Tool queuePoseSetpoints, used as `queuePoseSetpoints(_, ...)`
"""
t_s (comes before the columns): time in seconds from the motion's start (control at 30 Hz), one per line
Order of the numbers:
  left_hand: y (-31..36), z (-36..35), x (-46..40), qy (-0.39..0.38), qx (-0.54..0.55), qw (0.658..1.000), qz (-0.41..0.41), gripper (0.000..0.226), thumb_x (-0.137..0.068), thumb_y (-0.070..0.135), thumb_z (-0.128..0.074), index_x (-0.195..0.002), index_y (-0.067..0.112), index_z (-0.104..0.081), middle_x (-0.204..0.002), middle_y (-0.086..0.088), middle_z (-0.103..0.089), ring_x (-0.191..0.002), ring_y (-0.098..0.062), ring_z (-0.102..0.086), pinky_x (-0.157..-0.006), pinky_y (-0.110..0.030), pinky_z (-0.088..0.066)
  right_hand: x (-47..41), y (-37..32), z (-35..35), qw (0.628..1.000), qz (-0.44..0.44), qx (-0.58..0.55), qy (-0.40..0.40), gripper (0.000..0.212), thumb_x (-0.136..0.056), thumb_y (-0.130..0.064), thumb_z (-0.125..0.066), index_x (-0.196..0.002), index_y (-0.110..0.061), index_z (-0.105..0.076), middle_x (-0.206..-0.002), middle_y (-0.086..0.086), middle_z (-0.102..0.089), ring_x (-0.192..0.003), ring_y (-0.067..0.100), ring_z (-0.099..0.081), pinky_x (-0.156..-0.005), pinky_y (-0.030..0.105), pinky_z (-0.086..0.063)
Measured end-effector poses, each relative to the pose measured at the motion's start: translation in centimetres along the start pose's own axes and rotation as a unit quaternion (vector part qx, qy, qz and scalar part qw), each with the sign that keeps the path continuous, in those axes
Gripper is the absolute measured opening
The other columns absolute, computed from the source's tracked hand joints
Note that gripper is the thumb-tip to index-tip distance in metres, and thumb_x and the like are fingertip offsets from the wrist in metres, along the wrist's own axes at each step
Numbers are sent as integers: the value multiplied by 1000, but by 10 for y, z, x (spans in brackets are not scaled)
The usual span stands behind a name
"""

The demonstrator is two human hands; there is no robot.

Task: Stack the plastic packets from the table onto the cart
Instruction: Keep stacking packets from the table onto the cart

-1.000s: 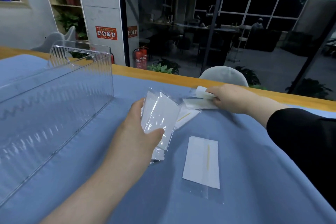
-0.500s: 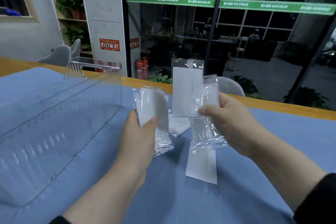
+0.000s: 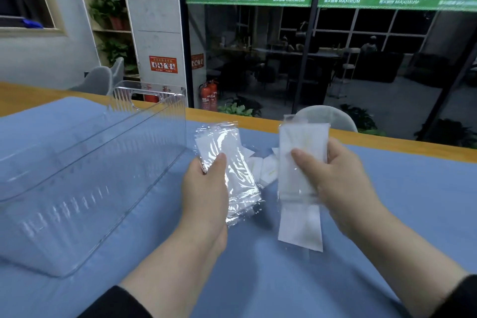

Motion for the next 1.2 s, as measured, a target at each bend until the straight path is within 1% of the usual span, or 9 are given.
queuePoseSetpoints(0.17,-8,-31,19,-92,-20,995,19,25,-100,50,-52,-114,34,-65,-115,13,-73,-113,-14,-67,-99,-43,-51,11,-8,-30,997,25,4,-72,15,-103,-30,-54,-109,-27,-68,-100,-9,-75,-94,11,-72,-85,37,-58)
queuePoseSetpoints(0.37,3,-37,26,-90,43,995,-8,20,-105,26,-53,-121,26,-65,-111,-4,-77,-103,-27,-74,-94,-58,-56,19,20,-49,990,-21,53,-130,43,-98,-57,-51,-137,-41,-49,-128,-18,-62,-109,1,-64,-98,30,-50)
queuePoseSetpoints(0.5,5,-32,22,-79,33,996,-8,19,-102,35,-55,-118,31,-65,-110,-6,-76,-102,-31,-73,-92,-63,-55,26,16,-59,977,-46,-103,-182,31,-98,-22,-65,-129,-27,-60,-110,5,-74,-93,20,-73,-78,35,-58)
queuePoseSetpoints(0.57,14,-32,24,-64,12,997,-46,32,-96,52,-57,-118,29,-63,-107,0,-76,-102,-21,-72,-97,-57,-53,22,1,-50,981,14,-114,-154,28,-96,-8,-65,-118,-25,-66,-99,-1,-76,-87,16,-71,-74,30,-55)
queuePoseSetpoints(0.63,37,-11,23,35,-14,990,-138,52,-88,75,-48,-115,31,-58,-103,7,-72,-97,-9,-68,-97,-48,-52,18,-17,-35,987,117,12,-112,31,-94,-9,-66,-112,-35,-67,-99,-15,-73,-89,6,-68,-77,22,-52)
queuePoseSetpoints(0.7,60,11,25,111,-4,970,-216,54,-87,79,-33,-112,37,-56,-107,7,-68,-97,-8,-66,-90,-38,-52,21,-31,-32,945,225,209,-109,36,-90,-18,-64,-116,-44,-64,-104,-26,-66,-95,1,-61,-81,18,-48)
queuePoseSetpoints(0.83,40,-2,13,46,-114,982,-140,50,-101,61,-42,-91,23,-73,-89,4,-75,-90,-12,-68,-78,-28,-49,31,-5,-58,876,242,366,-200,45,-91,-41,-64,-135,-42,-57,-110,-21,-58,-105,4,-55,-87,33,-51)
queuePoseSetpoints(0.93,19,-10,9,16,-193,977,-92,40,-104,36,-51,-80,13,-72,-82,2,-73,-80,-11,-63,-69,-25,-44,28,5,-54,899,231,327,-179,46,-89,-45,-71,-133,-37,-59,-110,-22,-56,-104,-1,-53,-88,23,-46)
queuePoseSetpoints(1.2,10,-19,2,-56,-231,969,-69,32,-103,8,-40,-104,31,-62,-105,8,-69,-96,-10,-68,-72,-28,-44,21,18,-45,930,173,264,-187,36,-86,-17,-70,-105,-46,-58,-105,-34,-59,-102,-7,-55,-83,10,-40)
Point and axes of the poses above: each hand's wrist, its own x-axis away from the middle knuckle, its own z-axis out of the back of the hand, y = z × x, the point moved 9 cm from there along -x, towards the middle knuckle
